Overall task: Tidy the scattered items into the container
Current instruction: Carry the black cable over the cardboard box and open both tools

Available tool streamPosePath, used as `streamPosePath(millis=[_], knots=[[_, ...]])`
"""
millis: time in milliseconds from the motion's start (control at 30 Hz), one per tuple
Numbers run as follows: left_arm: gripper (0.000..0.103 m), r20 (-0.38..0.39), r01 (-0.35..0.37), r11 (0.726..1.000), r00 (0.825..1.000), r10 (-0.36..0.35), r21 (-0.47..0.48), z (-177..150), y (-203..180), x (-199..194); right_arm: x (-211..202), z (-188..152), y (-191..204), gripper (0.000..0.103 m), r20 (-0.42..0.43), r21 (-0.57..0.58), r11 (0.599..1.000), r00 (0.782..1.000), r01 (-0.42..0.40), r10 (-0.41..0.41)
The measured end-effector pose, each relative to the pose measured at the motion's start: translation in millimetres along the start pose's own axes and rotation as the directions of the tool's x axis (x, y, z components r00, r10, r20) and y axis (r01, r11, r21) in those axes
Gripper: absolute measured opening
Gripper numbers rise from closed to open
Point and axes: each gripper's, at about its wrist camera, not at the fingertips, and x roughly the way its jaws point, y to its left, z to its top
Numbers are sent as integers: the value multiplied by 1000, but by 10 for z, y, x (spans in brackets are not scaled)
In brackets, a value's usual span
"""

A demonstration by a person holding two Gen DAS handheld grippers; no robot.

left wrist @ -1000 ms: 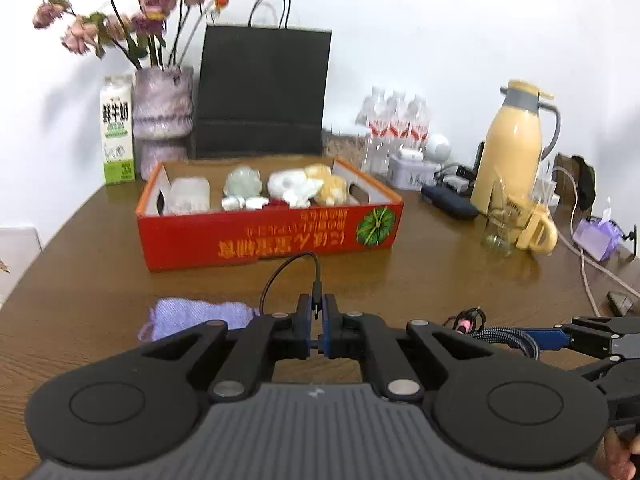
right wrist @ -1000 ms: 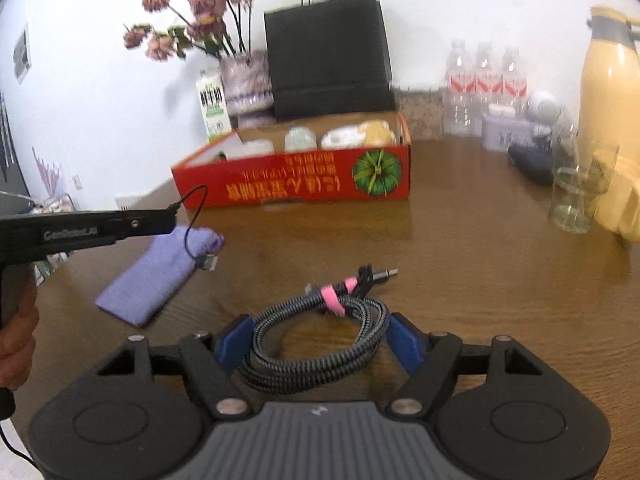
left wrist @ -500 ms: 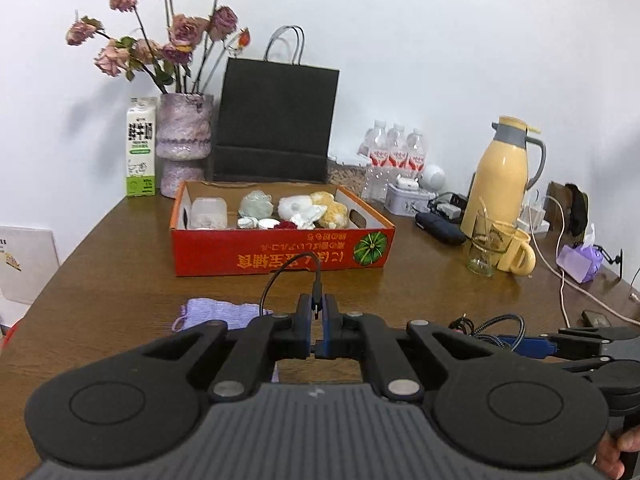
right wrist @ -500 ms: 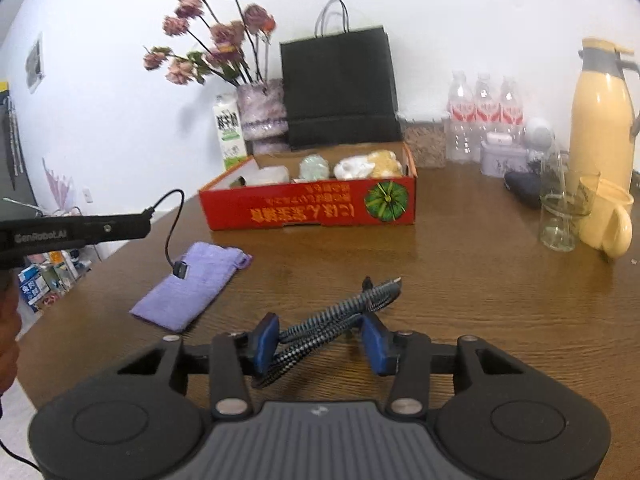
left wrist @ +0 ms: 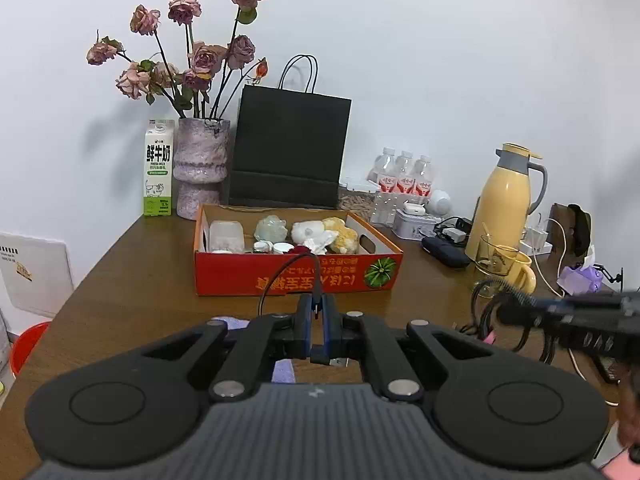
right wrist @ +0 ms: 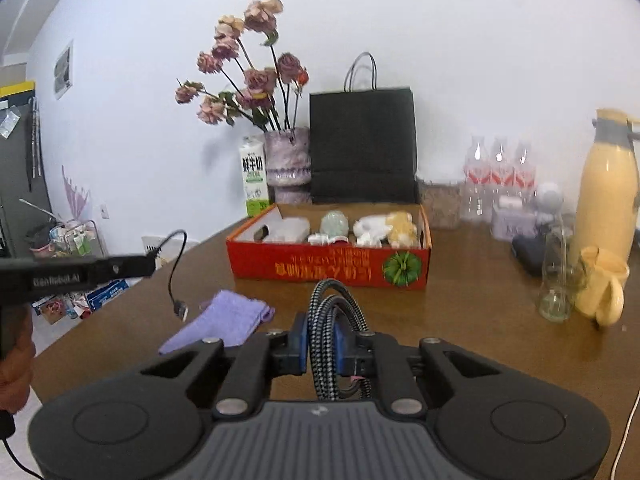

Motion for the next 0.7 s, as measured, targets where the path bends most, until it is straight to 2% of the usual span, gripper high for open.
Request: streamPosePath(millis=[100,200,367,533,700], knots=[[6,7,13,1000,1000,-13,5,88,59,88,10,192,-28,12,34,-10,1000,999,-9,9],[6,-14,42,999,999,-42,-33,213,189,265,99,420,-51,12,65,-14,1000,998,-21,22],[6,2,51,999,999,-51,-12,644,396,620,471,967,-103,12,97,-48,997,993,-61,66],[6,-41,57,998,998,-57,-17,1066,600,1198,1313,1500,-188,12,23,-51,992,993,-113,114],[6,-95,61,998,994,-59,15,1258,685,1805,2190,1799,-364,12,-71,54,983,982,-174,178]])
